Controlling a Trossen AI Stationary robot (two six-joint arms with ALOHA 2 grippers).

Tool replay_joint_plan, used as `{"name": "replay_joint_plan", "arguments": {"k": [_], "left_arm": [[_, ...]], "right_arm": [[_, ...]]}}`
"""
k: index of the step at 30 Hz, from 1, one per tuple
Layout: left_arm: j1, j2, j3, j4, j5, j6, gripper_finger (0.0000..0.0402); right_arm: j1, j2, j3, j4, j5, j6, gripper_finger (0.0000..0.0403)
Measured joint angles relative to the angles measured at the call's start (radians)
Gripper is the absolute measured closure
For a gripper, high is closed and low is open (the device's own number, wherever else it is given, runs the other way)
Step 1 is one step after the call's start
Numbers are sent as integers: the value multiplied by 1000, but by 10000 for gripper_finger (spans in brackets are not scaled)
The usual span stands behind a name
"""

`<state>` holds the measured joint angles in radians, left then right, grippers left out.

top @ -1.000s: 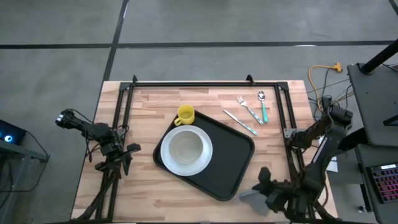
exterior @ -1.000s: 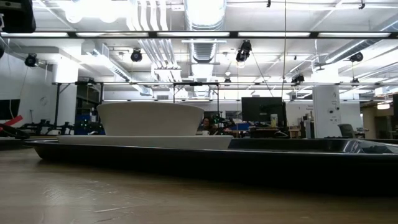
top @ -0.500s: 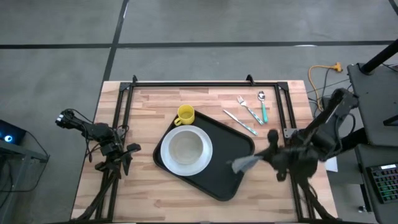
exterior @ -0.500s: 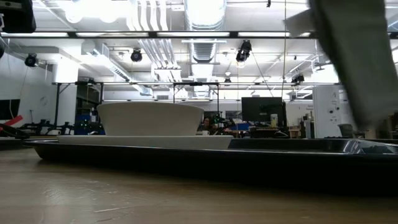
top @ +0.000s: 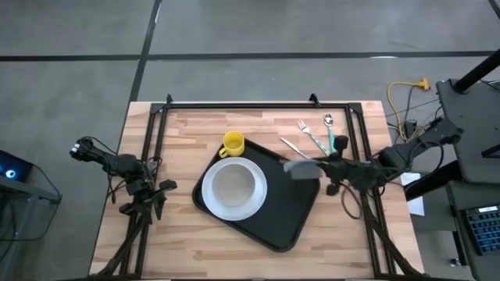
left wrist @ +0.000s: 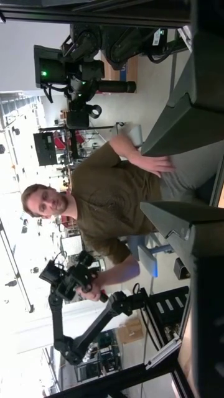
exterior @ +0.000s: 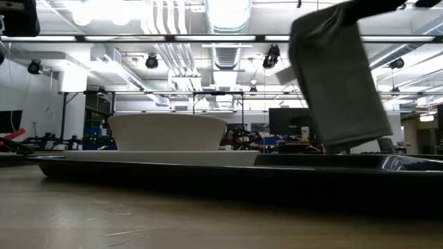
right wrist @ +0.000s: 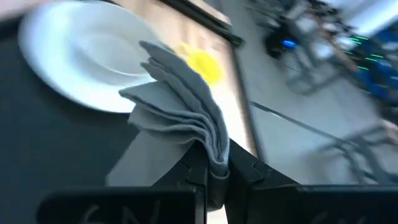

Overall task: Set up tray
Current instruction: Put the gray napkin on the black serving tray to the right of the white plate

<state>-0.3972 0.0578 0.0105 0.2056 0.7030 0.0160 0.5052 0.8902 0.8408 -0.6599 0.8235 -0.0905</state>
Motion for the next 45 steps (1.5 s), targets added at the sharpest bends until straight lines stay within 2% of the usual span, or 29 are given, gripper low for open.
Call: {"name": "replay_joint_plan", "arguments": {"k": [7, 11, 14, 16, 24, 31, 38, 45], "left_arm": [[0, 0, 0, 0, 0, 0, 290], [0, 0, 0, 0, 0, 0, 290], [0, 0, 0, 0, 0, 0, 290], [0, 0, 0, 0, 0, 0, 290], [0, 0, 0, 0, 0, 0, 290], [0, 0, 0, 0, 0, 0, 290], [0, 0, 0, 0, 0, 0, 290], [0, 0, 0, 0, 0, 0, 290]], "right_arm": [[-127, 58, -47, 250, 78, -140, 390], [-167, 128, -54, 279, 62, -102, 390], [-172, 207, -61, 268, 8, -36, 390], [-161, 267, -63, 267, -19, 10, 390], [-94, 454, -34, 323, -14, 156, 390], [-6, 561, -30, 325, -20, 316, 390], [67, 635, -30, 329, -24, 409, 390], [78, 680, -12, 353, -232, 433, 390]]}}
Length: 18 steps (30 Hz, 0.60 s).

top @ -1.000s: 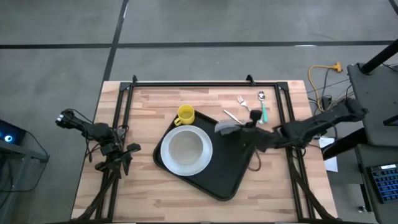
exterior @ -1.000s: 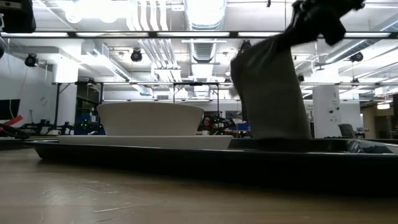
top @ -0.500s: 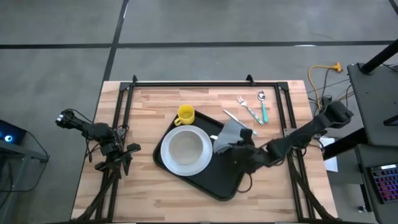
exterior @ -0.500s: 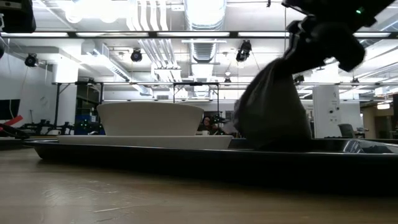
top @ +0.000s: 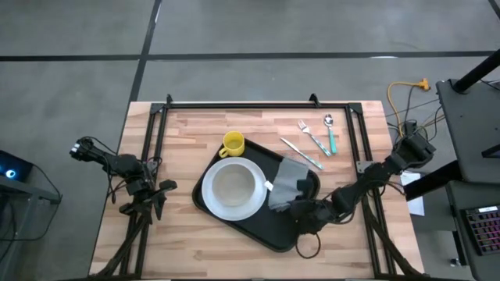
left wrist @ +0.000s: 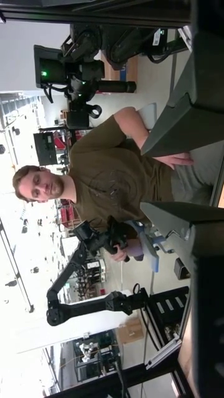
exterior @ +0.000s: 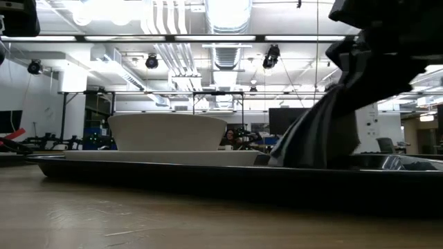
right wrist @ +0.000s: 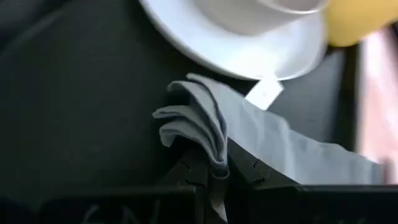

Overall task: Set up tray
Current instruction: Put the gray napkin on the black serving tray to the right of the white plate

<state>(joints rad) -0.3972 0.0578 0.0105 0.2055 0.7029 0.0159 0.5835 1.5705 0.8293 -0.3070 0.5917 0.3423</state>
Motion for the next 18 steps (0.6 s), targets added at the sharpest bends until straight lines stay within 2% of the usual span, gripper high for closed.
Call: {"name": "replay_joint_plan", "arguments": {"k": [4, 18], "left_arm": [[0, 0, 0, 1, 0, 0, 290], [0, 0, 0, 0, 0, 0, 290]], "right_arm": [[0, 18, 2, 42, -77, -9, 390], [2, 17, 2, 56, -229, -63, 390]]}}
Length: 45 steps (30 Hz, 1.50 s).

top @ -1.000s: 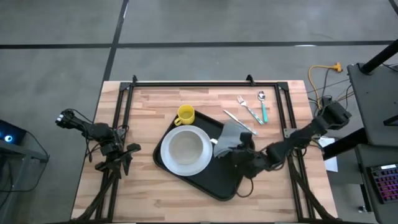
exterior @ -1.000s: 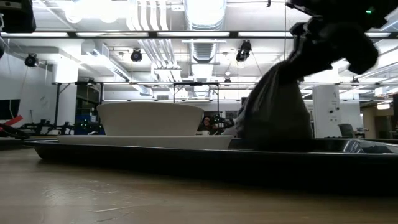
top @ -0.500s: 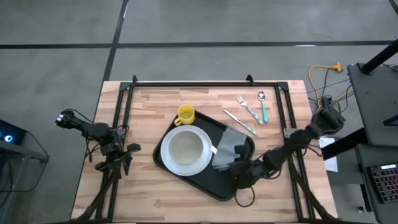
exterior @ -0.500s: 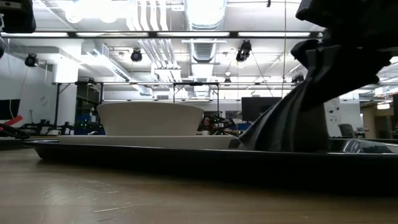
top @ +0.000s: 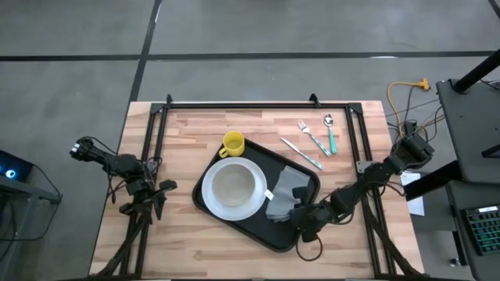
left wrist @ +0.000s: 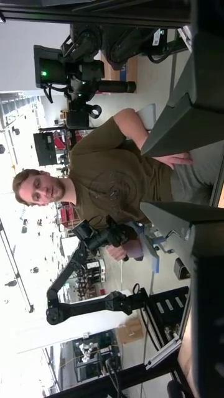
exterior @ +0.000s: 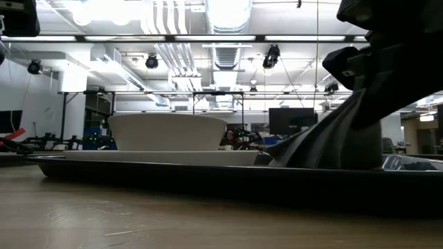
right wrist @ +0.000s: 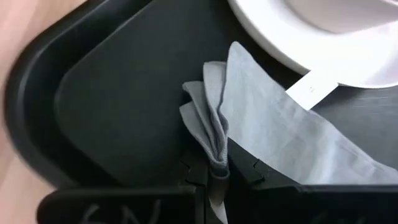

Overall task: Set up tray
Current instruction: Put the gray napkin on the black serving tray to the right of the white plate

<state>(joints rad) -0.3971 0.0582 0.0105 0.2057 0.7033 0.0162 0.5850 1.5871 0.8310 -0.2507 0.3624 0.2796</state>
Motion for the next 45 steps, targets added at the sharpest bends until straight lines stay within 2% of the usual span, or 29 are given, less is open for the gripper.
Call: {"name": "replay_joint_plan", "arguments": {"k": [3, 17, 22, 31, 34, 39, 45], "left_arm": [[0, 0, 0, 0, 0, 0, 290], [0, 0, 0, 0, 0, 0, 290], [0, 0, 0, 0, 0, 0, 290], [0, 0, 0, 0, 0, 0, 290], [0, 0, 0, 0, 0, 0, 290], [0, 0, 0, 0, 0, 0, 290], [0, 0, 0, 0, 0, 0, 290]], "right_arm": [[2, 0, 0, 3, -27, -3, 390], [2, 0, 0, 3, -31, -99, 385], [2, 0, 0, 3, -40, -101, 345], [20, 0, 0, 0, -213, -100, 247], [33, 0, 0, 0, -232, -106, 220], [31, 0, 0, 1, -228, -178, 191], [30, 0, 9, 1, -71, -216, 189]]}}
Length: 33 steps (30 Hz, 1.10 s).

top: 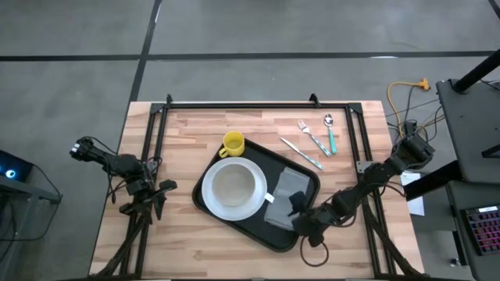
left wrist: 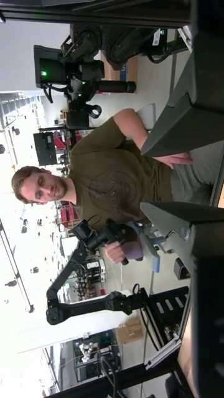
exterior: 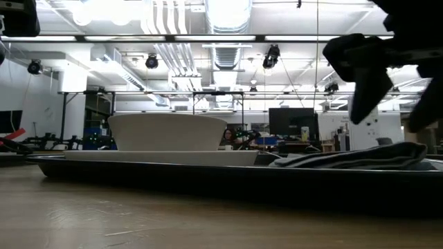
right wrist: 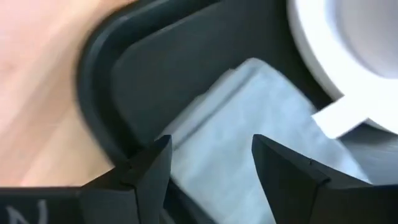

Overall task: Set up tray
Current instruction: Put the gray napkin on the black serving tray to the right of the white plate

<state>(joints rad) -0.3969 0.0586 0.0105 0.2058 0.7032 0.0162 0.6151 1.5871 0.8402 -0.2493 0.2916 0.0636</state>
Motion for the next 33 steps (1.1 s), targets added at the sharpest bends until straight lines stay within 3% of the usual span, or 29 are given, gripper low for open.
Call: {"name": "replay_joint_plan", "arguments": {"k": [6, 12, 21, 33], "left_arm": [[0, 0, 0, 0, 0, 0, 290], [0, 0, 0, 0, 0, 0, 290], [0, 0, 0, 0, 0, 0, 290], [0, 0, 0, 0, 0, 0, 290]], "right_arm": [[-6, 4, -7, -43, 128, 36, 197], [-73, 47, -16, -106, 120, 199, 199], [-221, 76, -50, -38, -129, 260, 200], [-190, 90, -47, -14, -151, 375, 200]]}}
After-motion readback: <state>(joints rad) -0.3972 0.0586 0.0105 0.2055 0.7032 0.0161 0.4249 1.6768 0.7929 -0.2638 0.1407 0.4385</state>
